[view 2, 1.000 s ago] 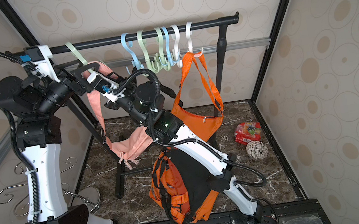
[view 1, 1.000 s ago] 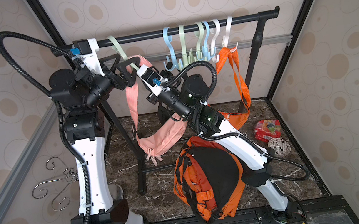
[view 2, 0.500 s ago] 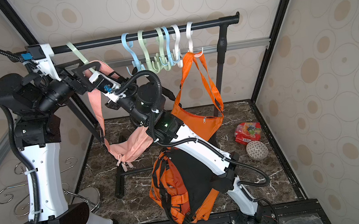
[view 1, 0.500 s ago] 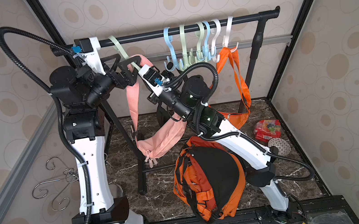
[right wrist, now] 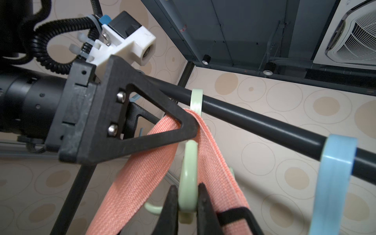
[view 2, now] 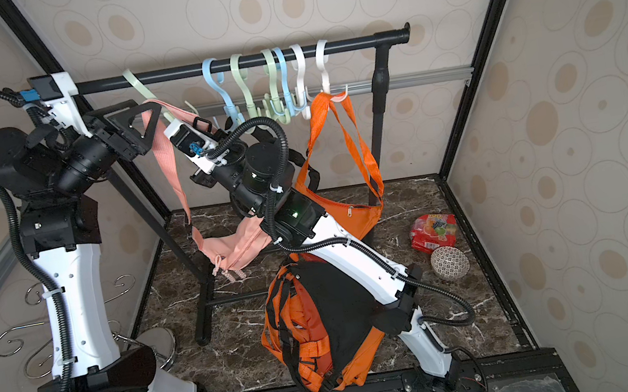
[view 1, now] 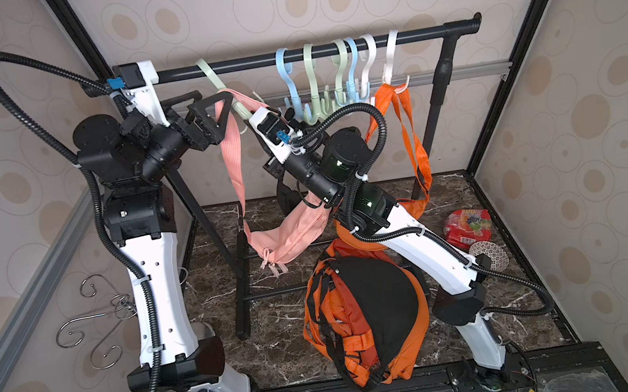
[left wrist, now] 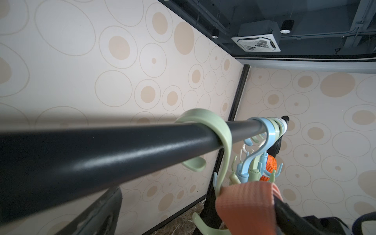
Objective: Hang the bag on a hook
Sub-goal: Hang the bag on the hook.
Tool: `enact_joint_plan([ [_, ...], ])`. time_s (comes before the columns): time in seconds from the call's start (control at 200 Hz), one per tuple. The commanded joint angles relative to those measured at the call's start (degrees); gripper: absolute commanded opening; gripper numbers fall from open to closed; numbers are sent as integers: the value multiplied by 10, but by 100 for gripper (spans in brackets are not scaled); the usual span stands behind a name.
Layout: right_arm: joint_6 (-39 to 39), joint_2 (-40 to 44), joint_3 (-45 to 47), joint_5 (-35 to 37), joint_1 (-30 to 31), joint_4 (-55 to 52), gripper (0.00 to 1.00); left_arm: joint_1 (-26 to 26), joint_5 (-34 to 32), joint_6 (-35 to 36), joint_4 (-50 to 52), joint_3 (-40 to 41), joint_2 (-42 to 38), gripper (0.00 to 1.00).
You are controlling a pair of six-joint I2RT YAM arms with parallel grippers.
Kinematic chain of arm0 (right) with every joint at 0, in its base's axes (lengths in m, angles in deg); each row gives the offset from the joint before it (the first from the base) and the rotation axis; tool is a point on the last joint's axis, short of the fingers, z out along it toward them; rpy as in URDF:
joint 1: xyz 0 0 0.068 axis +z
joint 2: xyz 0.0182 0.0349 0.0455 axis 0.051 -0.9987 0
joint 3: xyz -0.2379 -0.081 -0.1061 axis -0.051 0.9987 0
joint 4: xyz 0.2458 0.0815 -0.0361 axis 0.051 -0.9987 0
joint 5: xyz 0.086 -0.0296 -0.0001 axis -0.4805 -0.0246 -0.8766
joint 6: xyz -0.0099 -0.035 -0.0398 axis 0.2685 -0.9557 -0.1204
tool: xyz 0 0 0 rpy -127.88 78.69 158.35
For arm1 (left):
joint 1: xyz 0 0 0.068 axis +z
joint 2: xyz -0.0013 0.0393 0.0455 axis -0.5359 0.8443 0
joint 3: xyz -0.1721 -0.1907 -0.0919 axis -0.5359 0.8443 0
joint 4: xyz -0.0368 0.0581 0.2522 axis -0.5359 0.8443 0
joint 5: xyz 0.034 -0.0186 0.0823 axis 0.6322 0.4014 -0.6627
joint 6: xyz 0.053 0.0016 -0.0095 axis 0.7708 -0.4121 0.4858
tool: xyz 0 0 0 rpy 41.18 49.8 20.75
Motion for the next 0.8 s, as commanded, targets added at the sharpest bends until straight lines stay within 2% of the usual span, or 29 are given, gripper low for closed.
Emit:
enact_joint_plan([
  [0.0, 13, -3, -20, 8, -12, -8, 0, 16, 21, -51, -84, 0, 1, 100],
  [0.415, 28, -5, -17, 9, -18, -25, 0, 21, 103, -151, -216, 77, -13, 100],
  [0.535, 36, -3, -13, 10, -19, -29, 0, 21, 99, -132, -206, 104, -36, 100],
  [0.68, 45, 5, 9, 11, -20, -24, 0, 21, 71, -71, -143, 127, -66, 100],
  [0.795, 53, 13, 27, 8, -20, -21, 0, 21, 58, -57, -115, 129, -73, 100],
])
